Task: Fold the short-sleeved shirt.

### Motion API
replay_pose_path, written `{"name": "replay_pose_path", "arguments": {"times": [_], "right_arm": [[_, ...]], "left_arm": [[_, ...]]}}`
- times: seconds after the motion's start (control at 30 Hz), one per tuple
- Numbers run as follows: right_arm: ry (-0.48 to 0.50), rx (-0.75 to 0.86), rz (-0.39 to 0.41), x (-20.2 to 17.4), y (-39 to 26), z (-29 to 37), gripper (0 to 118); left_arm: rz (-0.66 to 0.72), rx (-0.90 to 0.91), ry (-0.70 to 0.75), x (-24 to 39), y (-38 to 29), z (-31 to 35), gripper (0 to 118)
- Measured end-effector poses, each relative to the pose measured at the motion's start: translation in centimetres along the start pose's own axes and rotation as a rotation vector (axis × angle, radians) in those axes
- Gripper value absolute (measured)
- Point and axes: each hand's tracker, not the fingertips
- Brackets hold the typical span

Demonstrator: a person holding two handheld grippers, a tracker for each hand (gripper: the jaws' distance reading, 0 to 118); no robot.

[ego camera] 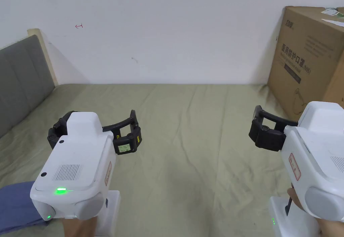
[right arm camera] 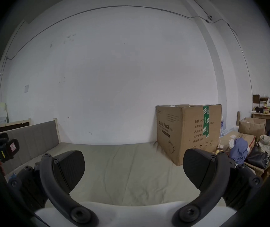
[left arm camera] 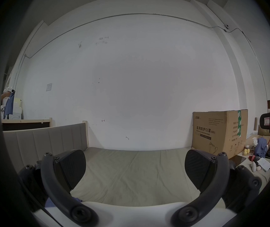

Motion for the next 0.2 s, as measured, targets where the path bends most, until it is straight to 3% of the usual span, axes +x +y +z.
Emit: {"name": "replay_pose_path", "arguments": {"times": [0.2], "right_arm": [[0.004,0.020,-0.001,0.21,-0.30,0.18,117]], "left_arm": [[0.001,0.002,-0.004,0.19,-0.02,0.02,118]]}}
